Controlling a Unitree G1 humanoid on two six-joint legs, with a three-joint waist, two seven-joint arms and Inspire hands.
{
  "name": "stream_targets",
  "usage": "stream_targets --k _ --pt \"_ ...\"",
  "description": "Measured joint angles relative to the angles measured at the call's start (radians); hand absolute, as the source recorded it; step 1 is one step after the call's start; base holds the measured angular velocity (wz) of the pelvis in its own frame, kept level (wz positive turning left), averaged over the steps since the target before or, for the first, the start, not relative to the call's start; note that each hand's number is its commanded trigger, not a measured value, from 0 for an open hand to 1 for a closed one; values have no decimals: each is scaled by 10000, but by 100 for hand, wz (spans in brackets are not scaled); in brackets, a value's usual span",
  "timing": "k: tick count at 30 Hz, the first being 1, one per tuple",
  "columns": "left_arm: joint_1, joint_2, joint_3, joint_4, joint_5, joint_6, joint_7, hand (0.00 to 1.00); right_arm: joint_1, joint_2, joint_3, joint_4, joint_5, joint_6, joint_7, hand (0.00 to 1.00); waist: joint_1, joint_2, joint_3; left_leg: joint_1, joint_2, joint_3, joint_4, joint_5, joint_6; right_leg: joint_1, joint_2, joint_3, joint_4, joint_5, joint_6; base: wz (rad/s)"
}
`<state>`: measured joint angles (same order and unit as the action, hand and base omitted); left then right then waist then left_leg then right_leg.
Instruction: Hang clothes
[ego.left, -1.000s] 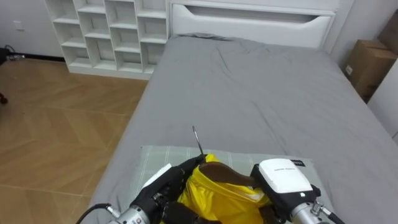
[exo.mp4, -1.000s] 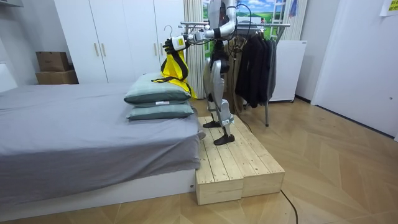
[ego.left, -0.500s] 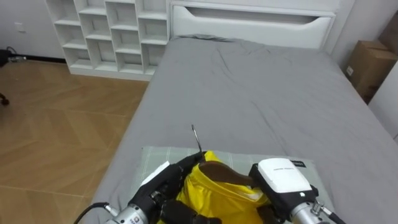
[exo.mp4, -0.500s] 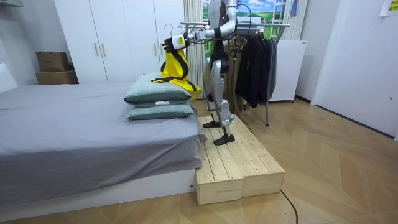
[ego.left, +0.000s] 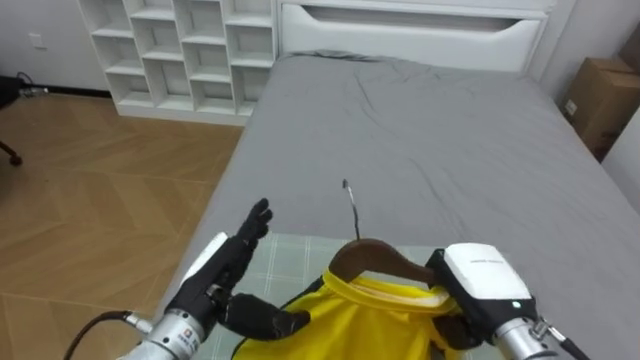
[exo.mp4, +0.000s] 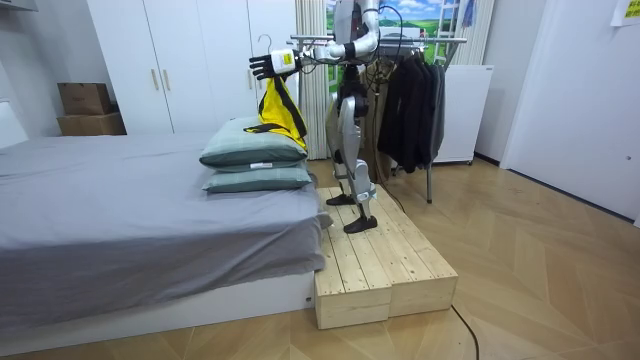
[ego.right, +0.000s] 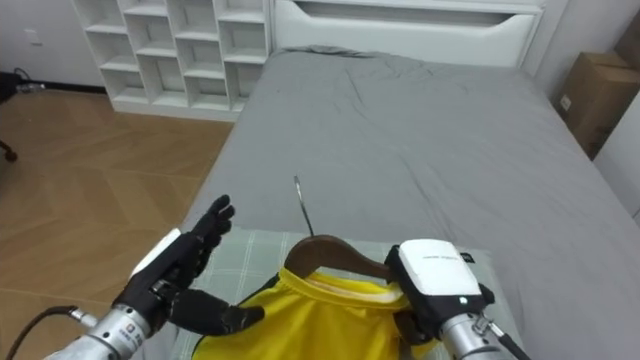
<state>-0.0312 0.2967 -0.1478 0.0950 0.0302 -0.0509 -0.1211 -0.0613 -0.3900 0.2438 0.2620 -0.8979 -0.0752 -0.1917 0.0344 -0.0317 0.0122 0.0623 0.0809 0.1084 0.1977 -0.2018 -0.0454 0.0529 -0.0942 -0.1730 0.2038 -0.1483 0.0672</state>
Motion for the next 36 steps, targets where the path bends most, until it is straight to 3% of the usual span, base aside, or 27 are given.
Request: stream_targets --k 7,13,23,29,36 --pt "2 9 720 -49 581 -98 670 0 39 0 -555 1 -3 -208 -394 100 4 34 -22 81 -1 -81 1 0 0 159 -5 -108 -35 2 -1 5" --pt "41 6 1165 -36 614 -232 1299 0 84 -40 -920 4 833 -375 -624 100 25 165 -105 473 -14 -109 -117 3 -6 548 -10 -191 -164 1 0 2" --pt "887 -41 2366 31 720 -314 2243 0 402 -49 -2109 7 1109 -464 -1466 100 16 -52 -193 671 -35 -122 -188 25 -32 845 6 -192 -373 -16 19 0" --pt "1002 -30 2821 104 735 -368 2801 0 418 -60 -2430 6 1073 -592 -1808 100 8 -11 -182 697 -30 -146 -229 25 -33 860 14 -234 -352 -13 17 0" --pt "1357 -32 3666 2376 774 -585 3480 0 494 -109 -2952 -140 1086 -756 -1812 100 24 81 -153 781 -31 -125 -399 25 -33 839 14 -219 -331 -14 19 0"
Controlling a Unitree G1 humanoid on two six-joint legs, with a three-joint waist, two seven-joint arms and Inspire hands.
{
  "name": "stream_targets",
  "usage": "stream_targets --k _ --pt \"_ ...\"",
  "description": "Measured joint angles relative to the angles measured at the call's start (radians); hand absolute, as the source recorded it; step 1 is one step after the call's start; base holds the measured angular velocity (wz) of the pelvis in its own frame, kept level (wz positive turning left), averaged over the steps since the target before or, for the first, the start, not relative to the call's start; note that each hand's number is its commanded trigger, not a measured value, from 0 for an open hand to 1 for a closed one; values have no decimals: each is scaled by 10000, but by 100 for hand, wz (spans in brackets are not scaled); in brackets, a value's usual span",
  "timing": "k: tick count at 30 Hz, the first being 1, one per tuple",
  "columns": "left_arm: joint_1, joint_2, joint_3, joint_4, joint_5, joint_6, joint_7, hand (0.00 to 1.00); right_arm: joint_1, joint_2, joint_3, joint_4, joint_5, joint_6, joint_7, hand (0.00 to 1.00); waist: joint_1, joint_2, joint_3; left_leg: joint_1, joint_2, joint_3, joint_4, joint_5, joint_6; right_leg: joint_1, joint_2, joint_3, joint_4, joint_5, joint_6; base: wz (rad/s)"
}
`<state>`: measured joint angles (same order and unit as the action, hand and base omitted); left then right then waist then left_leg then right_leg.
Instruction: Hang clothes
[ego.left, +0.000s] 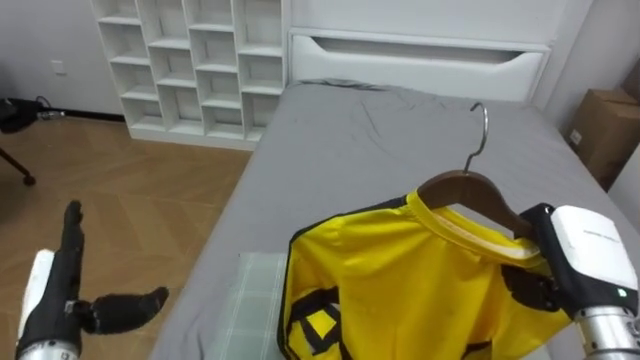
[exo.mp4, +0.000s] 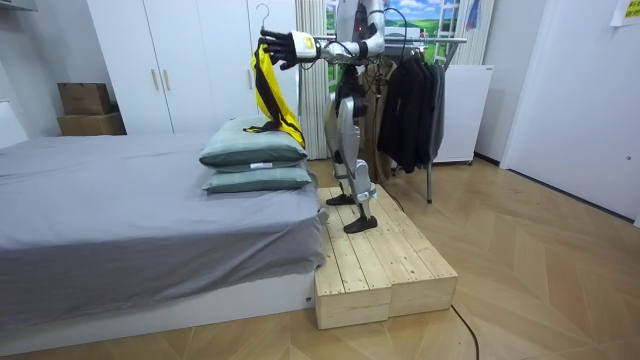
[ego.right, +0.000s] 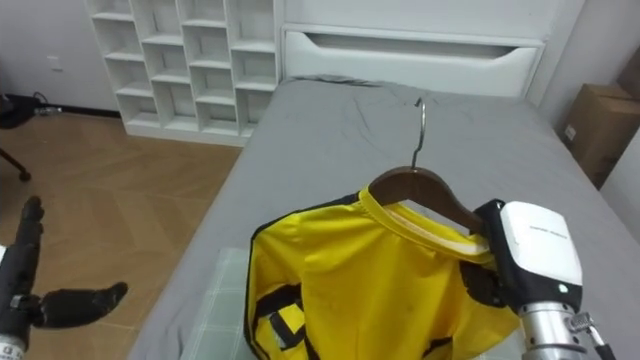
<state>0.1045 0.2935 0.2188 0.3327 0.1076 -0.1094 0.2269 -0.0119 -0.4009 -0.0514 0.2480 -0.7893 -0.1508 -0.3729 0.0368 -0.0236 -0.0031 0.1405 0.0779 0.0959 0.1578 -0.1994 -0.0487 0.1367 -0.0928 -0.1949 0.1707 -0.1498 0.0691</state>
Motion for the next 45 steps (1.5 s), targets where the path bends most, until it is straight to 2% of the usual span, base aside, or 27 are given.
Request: stream_targets --k 6,8,12,15,19,23,24,30,39,45 --pt "531 -4 557 2750 -247 2 445 0 18 -7 -357 -7 20 9 35 100 86 26 -2 -76 -2 98 -64 0 0 -169 5 98 -2 0 2 -4" --pt "689 -4 559 3293 -299 -17 469 0 20 -9 -444 -14 -8 9 71 100 122 33 0 -72 -3 88 -65 0 0 -167 6 90 -6 -1 4 0" --pt "827 -45 555 5463 -440 -38 543 0 23 -8 -508 -35 -9 98 76 100 321 42 -3 16 2 187 -114 0 0 -158 13 180 -6 -2 5 -5" --pt "1350 -180 557 6212 -604 8 534 0 57 -8 -508 -558 -66 314 175 100 311 3 4 1 3 218 -128 -1 0 -192 19 221 0 -3 6 -3" --pt "1453 -273 573 7008 -594 97 496 0 56 -8 -508 -748 -49 360 184 100 534 -66 -12 3 9 275 -137 -2 -1 -199 27 282 22 -3 5 -4" --pt "1569 -291 597 7916 -569 283 229 0 122 -7 -516 -767 -51 441 281 100 537 -233 7 -107 15 255 -69 -6 0 -236 23 256 14 -3 5 0" --pt "1582 -308 598 8182 -565 436 -29 0 179 -6 -516 -885 -59 540 404 100 539 -262 18 -116 17 274 -67 -6 0 -246 23 267 0 -3 5 -4" --pt "1716 -439 481 8777 -568 1042 -1209 0 265 52 -513 -1462 -112 797 639 100 401 -391 37 -127 14 263 -71 -6 0 -244 24 256 8 -3 5 0" --pt "1539 -545 119 8647 -535 1375 -2021 0 359 131 -485 -1549 -146 865 710 100 472 -432 40 -141 12 220 -88 -6 0 -242 27 224 19 -2 5 0" --pt "1390 -545 111 8546 -471 1375 -2174 0 360 153 -470 -1903 -122 947 709 100 499 -402 55 -249 18 271 -74 -6 0 -458 26 303 173 -2 5 -2"
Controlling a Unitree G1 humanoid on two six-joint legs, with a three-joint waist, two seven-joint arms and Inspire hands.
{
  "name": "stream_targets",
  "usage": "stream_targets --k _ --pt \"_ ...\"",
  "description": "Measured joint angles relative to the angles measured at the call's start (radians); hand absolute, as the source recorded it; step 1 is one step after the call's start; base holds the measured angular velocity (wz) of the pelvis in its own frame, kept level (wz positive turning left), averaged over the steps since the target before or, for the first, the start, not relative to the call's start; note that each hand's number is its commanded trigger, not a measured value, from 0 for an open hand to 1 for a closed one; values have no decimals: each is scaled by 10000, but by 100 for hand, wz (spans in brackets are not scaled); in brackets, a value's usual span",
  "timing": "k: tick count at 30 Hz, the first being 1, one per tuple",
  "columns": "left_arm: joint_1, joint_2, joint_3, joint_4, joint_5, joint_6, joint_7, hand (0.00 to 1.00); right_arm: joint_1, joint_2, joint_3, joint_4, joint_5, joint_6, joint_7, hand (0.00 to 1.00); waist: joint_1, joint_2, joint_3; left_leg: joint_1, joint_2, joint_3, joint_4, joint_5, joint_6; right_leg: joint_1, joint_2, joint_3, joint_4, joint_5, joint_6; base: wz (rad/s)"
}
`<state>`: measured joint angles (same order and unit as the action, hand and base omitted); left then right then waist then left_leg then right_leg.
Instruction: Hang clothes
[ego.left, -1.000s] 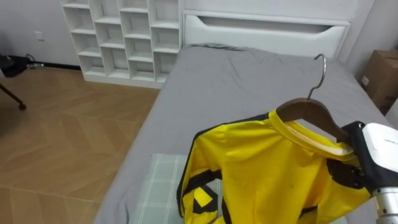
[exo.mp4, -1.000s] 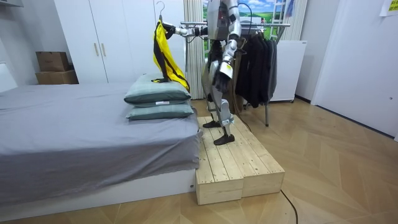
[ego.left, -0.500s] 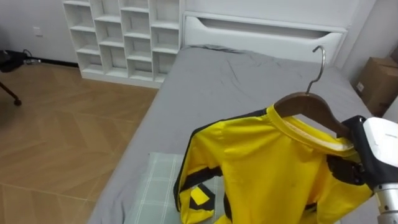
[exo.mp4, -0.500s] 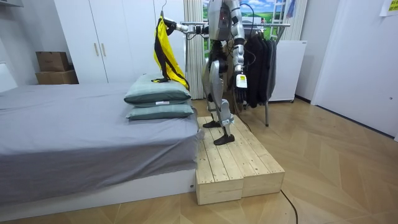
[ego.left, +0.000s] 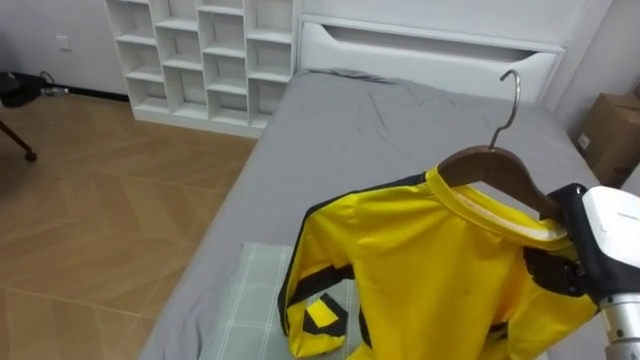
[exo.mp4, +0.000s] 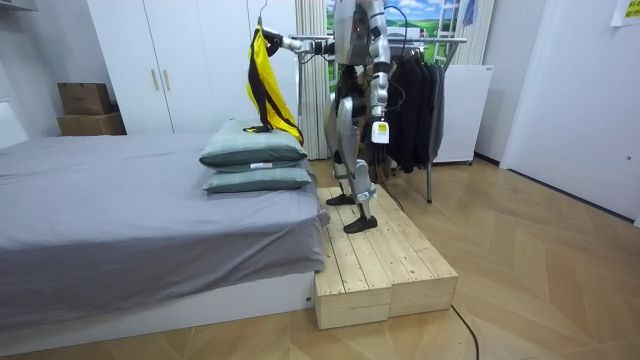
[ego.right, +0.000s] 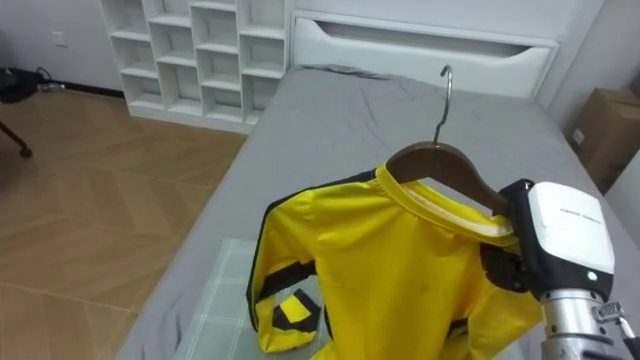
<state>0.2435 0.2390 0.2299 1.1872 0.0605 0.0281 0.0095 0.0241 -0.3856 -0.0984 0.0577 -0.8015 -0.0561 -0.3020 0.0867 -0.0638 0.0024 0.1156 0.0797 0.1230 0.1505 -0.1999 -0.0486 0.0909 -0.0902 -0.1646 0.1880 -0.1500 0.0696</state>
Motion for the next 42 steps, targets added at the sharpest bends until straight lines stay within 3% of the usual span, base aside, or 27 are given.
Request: stream_targets --k 4,11,16,19,21,23,25,26,27,28,29,30,31,32,33,34,36,40,42 --pt "-35 0 -36 19 152 -2 7 0 3 26 0 -48 86 -22 -1 100 -22 12 10 2 0 47 -2 0 0 -41 -6 38 17 1 0 -4" --pt "-178 -88 -703 7 635 3 -21 0 478 160 7 -606 -130 -111 -2 100 -99 23 22 13 -2 136 9 -2 3 -131 -29 141 146 0 0 -3" --pt "-336 -144 -969 24 1128 61 -46 0 518 347 -4 -786 -313 -307 -2 100 -333 44 31 4 -2 508 23 -14 24 -448 -47 429 352 1 1 -22" --pt "-408 -145 -1166 21 1531 80 -195 0 536 391 -8 -791 -311 -527 -2 100 -607 55 22 33 17 1018 29 -31 44 -783 -7 826 473 5 -4 -51" --pt "-557 -163 -1170 15 1557 72 -203 0 634 452 -4 -790 -310 -547 1 100 -676 57 34 134 53 1814 0 -66 44 -1284 42 1079 793 41 -49 -105" --pt "-667 -143 -1154 20 1543 72 -171 0 799 471 10 -796 -281 -531 14 100 -653 61 36 250 120 2553 62 -202 17 -1636 69 936 978 165 -141 -125" --pt "-867 -129 -1183 15 1496 75 -164 0 794 478 31 -793 -302 -470 166 100 -651 101 70 326 198 3385 111 -288 27 -1979 67 350 996 530 -301 -126" --pt "-1075 -120 -1158 7 1490 79 -152 0 794 504 67 -768 -343 -392 229 100 -657 138 96 337 253 3960 107 -315 51 -2104 83 -172 779 919 -449 -139" --pt "-1314 -85 -1159 -25 1458 87 -149 0 787 638 96 -722 -419 -300 277 100 -544 248 140 386 472 4697 7 -373 86 -2159 136 -866 573 1175 -629 -140" --pt "-1408 -43 -1165 -67 1421 100 -148 0 787 748 135 -676 -449 -265 301 100 -498 260 208 474 528 5093 -15 -398 83 -2198 63 -1313 924 982 -811 -137" --pt "-1421 -14 -1184 -277 1228 114 -146 0 863 813 348 -635 -447 -121 358 100 -499 244 199 677 517 5644 -29 -442 56 -2152 -242 -2284 1996 283 -965 -135" --pt "-1401 2 -1208 -591 1068 149 -144 0 867 814 526 -635 -447 -71 430 100 -484 187 170 802 472 6144 43 -531 18 -1966 -542 -2914 2686 -306 -873 -129" --pt "-1410 10 -1236 -701 1040 168 -139 0 863 810 603 -634 -447 -71 442 100 -455 175 158 825 466 6378 141 -607 -15 -1877 -658 -3105 2871 -513 -832 -122" --pt "-1419 49 -1396 -733 807 187 -124 0 825 797 781 -638 -442 -60 444 100 -427 62 167 865 485 6648 489 -775 -95 -1800 -645 -3021 2765 -695 -812 -92" --pt "-1478 37 -1535 -716 575 263 -124 0 827 794 901 -638 -441 -45 542 100 -514 72 155 828 550 6706 801 -922 -158 -1771 -562 -2947 2565 -795 -976 -76" --pt "-1510 14 -1559 -683 525 303 -125 0 827 794 948 -638 -436 -23 604 100 -538 113 143 803 627 6714 925 -974 -166 -1779 -470 -2841 2453 -788 -990 -50" --pt "-1513 87 -1543 -577 491 369 -133 0 789 812 1103 -639 -266 21 1029 100 -552 158 129 752 754 6125 1218 -980 -172 -1796 -217 -2664 2167 -672 -1147 -35" --pt "-1351 93 -1536 -497 332 379 -125 0 413 808 1150 -675 -340 21 1549 100 -511 151 119 595 930 5856 1828 -976 -175 -1954 75 -2382 2094 -629 -1249 -31" --pt "-1252 97 -1544 -364 -122 381 -112 0 161 806 1324 -704 -317 -7 1615 100 -490 152 112 422 1263 5826 2825 -975 -174 -1955 244 -1951 2099 -682 -1336 -42"
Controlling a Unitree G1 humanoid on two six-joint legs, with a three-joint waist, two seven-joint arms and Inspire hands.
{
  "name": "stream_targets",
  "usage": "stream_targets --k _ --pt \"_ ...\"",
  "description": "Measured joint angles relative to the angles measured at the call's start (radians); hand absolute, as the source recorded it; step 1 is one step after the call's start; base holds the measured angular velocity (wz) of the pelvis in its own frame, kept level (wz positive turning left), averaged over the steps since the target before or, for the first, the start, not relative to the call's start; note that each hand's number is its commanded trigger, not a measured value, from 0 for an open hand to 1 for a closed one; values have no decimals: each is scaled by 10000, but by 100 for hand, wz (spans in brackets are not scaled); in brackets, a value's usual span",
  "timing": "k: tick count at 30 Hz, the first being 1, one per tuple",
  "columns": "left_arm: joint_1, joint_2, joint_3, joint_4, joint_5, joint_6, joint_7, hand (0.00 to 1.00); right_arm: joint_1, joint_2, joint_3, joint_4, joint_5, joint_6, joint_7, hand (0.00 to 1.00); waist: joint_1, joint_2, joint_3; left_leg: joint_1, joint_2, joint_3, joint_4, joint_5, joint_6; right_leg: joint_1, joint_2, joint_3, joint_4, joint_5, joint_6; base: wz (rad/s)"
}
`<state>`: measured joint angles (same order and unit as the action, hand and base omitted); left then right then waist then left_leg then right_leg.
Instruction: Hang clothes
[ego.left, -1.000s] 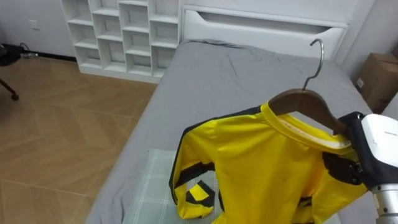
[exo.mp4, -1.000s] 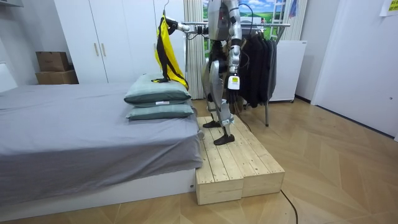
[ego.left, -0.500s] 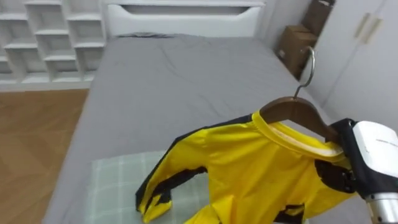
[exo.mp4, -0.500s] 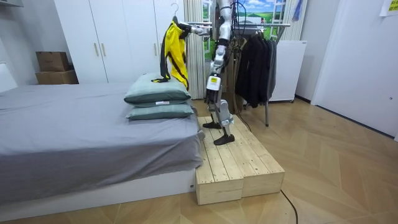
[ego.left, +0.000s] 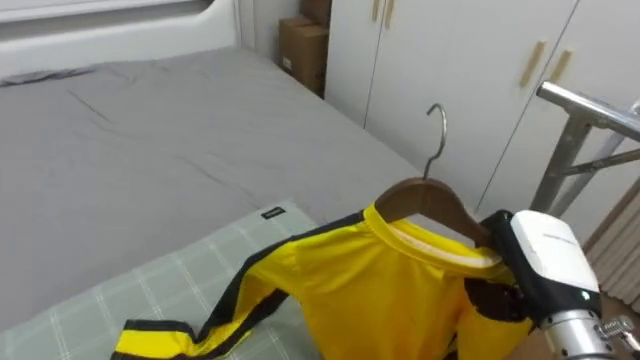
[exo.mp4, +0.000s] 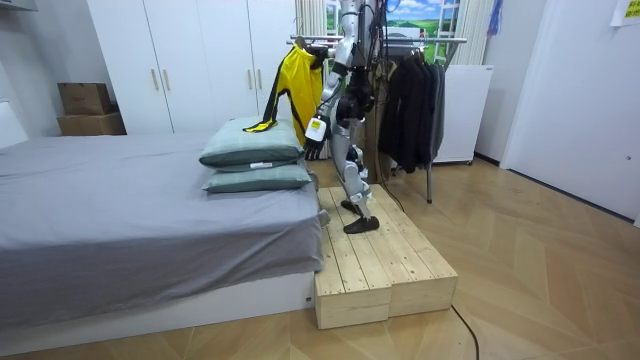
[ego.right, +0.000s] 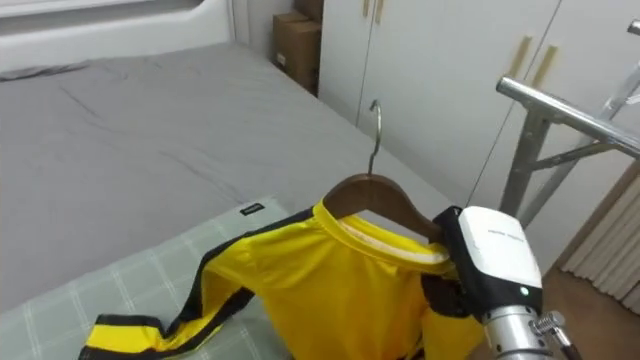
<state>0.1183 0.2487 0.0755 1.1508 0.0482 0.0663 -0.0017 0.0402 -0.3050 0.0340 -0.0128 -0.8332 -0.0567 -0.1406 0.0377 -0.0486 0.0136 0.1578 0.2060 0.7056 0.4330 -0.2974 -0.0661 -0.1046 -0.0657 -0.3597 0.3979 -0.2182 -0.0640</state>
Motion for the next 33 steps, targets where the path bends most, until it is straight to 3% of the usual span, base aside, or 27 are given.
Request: stream_targets --k 1,3,4,5,6,7,8,9,10,11,12,13,14,15,18,24,25,28,30,32,33 --pt "57 5 8 35 -28 5 11 0 -46 -7 77 -4 12 1 13 100 7 21 -10 -29 106 -50 270 0 0 9 42 98 14 -20 -31 -64" --pt "191 14 192 201 -30 70 169 0 -75 -7 192 -27 62 -60 62 100 18 117 -48 -326 370 -1015 1306 33 54 90 351 761 37 -45 -175 -74" --pt "217 2 189 268 -33 82 207 0 -99 -12 218 -17 87 -54 82 100 22 148 -21 -441 404 -1327 1579 75 104 149 422 904 36 -36 -220 -81" --pt "241 -26 142 508 -24 138 220 0 -104 -6 253 45 103 -39 107 100 92 154 -2 -642 246 -2092 1800 49 242 161 510 1351 51 -50 -286 -97" --pt "267 -56 -15 667 -9 206 221 0 -110 -6 251 101 104 31 117 100 232 150 8 -879 -130 -3020 1585 -10 320 124 552 1821 45 -87 -360 -101" --pt "309 -64 -46 675 -2 249 221 0 -113 -5 258 104 104 68 118 100 282 139 10 -1057 -273 -3308 1471 -10 317 77 571 2027 36 -100 -317 -114" --pt "377 -73 -26 676 61 383 224 0 -117 -15 260 103 108 96 118 100 450 78 41 -1401 -551 -3809 1105 -6 309 -31 649 2537 29 -61 -232 -126" --pt "511 -81 -3 678 176 491 243 0 -139 -32 348 105 101 163 119 100 617 128 14 -1697 -898 -4606 548 9 296 -121 764 3081 -4 61 -208 -136" --pt "584 -93 -9 678 280 553 259 0 -144 -56 397 105 111 164 119 100 688 130 14 -1801 -1032 -5005 265 40 288 -185 841 3352 -5 113 -189 -146" --pt "722 -167 -5 678 337 680 265 0 -161 -140 520 103 127 173 119 100 794 238 26 -1951 -1201 -5707 -264 119 275 -277 1031 3806 -6 207 -129 -136" --pt "783 -252 0 725 336 854 264 0 -166 -165 627 78 125 219 123 100 803 391 -57 -2103 -1248 -6184 -679 358 193 -405 1209 4154 69 254 -84 -130" --pt "783 -288 -3 793 334 910 262 0 -166 -136 665 78 125 243 136 100 806 445 -101 -2120 -1331 -6351 -706 503 150 -505 1319 4384 145 276 -42 -114" --pt "761 -320 -4 808 333 1031 259 0 -196 -43 749 78 128 255 138 100 767 519 -157 -2108 -1444 -6424 -748 635 235 -637 1492 4851 215 351 73 -95" --pt "658 -315 0 877 330 1097 268 0 -222 79 789 77 129 247 141 100 622 390 -112 -2090 -1477 -6140 -899 660 284 -770 1511 5079 214 501 183 -78" --pt "377 -327 8 953 337 1399 300 0 -248 192 773 82 126 334 150 100 306 191 3 -2179 -1482 -5661 -990 689 342 -921 1570 5305 -129 824 315 -45" --pt "47 -329 -567 951 335 1855 359 0 -400 255 743 78 452 798 136 100 -244 159 14 -2389 -1472 -5437 -1073 747 474 -911 1654 5744 -966 1361 420 -14" --pt "9 -330 -661 951 332 1905 361 0 -406 267 741 78 443 829 131 100 -248 166 17 -2381 -1469 -5382 -1082 743 492 -903 1654 5757 -1002 1387 420 -29" --pt "4 -349 -685 1092 300 1923 362 0 -408 481 828 45 247 938 175 100 -9 176 40 -2245 -1291 -4637 -1084 624 609 -1021 1758 6057 -1051 1537 420 -61" --pt "58 -433 -685 1440 299 1924 368 0 -405 567 867 49 227 1015 334 100 245 187 55 -1926 -1214 -3932 -1291 540 576 -1104 1750 5808 -1062 1613 365 -83" --pt "94 -422 -684 1671 299 1949 368 0 -405 570 874 46 363 1034 346 100 273 198 73 -1792 -1105 -3569 -1317 422 535 -1116 1739 5475 -1079 1639 321 -66" --pt "94 -425 -681 1758 302 1969 368 0 -406 571 853 38 437 1034 344 100 201 193 70 -1766 -1093 -3476 -1330 411 525 -1148 1782 5546 -1080 1639 319 -36"
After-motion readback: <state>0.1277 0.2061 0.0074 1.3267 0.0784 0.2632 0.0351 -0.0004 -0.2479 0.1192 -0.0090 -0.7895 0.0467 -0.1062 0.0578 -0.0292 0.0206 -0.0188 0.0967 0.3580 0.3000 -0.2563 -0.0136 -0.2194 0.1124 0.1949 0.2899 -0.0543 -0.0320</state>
